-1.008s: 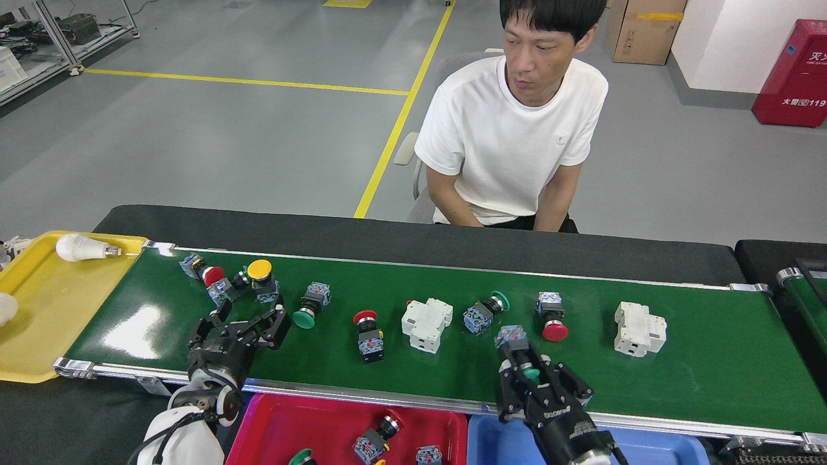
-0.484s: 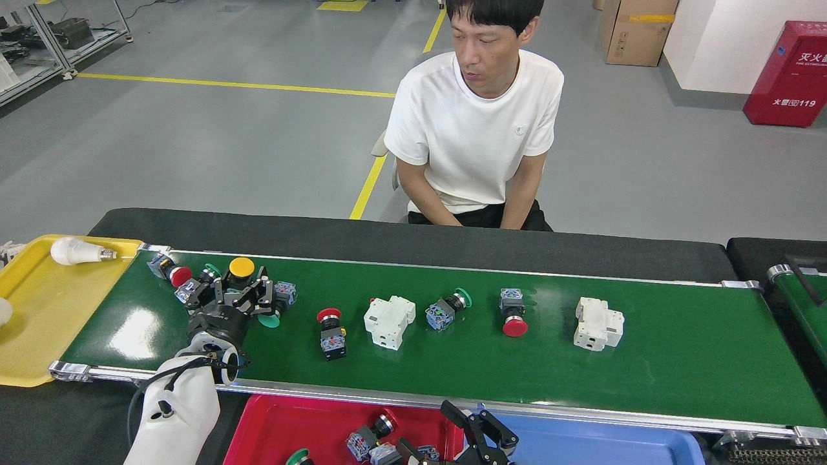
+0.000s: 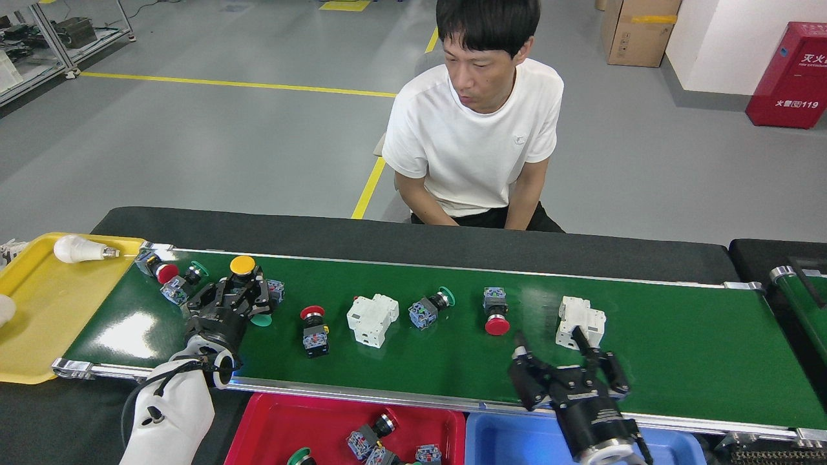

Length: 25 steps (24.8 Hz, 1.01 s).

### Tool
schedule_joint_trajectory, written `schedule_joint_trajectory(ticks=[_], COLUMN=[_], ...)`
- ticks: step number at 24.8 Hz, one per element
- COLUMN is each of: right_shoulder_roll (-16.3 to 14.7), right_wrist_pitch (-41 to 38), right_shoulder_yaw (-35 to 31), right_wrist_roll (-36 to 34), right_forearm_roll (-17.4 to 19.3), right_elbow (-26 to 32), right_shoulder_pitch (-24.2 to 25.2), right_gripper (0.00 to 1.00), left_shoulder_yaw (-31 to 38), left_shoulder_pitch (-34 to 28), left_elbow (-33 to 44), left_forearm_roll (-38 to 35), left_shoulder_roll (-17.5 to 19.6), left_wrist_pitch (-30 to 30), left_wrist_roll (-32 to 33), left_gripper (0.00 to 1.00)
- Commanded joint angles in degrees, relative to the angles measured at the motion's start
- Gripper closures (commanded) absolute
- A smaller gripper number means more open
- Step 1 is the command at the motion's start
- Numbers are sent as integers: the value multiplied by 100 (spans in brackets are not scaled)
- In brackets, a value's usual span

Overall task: Pick switch part from conveyor to tray
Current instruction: 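Close the right gripper on the white switch block on the belt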

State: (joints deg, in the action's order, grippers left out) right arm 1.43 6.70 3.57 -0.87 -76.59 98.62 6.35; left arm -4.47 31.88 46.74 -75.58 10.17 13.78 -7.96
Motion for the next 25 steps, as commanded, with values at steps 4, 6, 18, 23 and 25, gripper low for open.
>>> schedule_joint_trajectory(ticks=[4, 6, 18, 23, 25], right_shoulder_roll=[-222, -222, 165, 323, 358], right_wrist_pitch=[473, 473, 569, 517, 543], right_shoulder_yaw=[12, 38, 970, 1242, 1357], right_wrist_roll=[-581, -572, 342, 333, 325], right_forearm_roll=[-31, -31, -93, -75, -49], right_elbow=[105, 105, -1653, -2532, -2646], right_shoulder_pitch=[622, 578, -1294, -1900, -2014], right_gripper=[1, 1, 2, 2, 2], left_shoulder_yaw=[-1, -36, -230, -160, 16], left_shoulder_pitch=[-1176, -1808, -4190, -4199, -4199], left_elbow=[2357, 3175, 4889, 4889, 4897], left_forearm_roll=[351, 307, -897, -862, -836], left_shoulder_roll=[240, 240, -24, -103, -182], left_wrist_pitch=[582, 758, 1523, 1514, 1400], left_wrist_roll=[550, 602, 435, 444, 488], left_gripper=[94, 93, 39, 0, 0])
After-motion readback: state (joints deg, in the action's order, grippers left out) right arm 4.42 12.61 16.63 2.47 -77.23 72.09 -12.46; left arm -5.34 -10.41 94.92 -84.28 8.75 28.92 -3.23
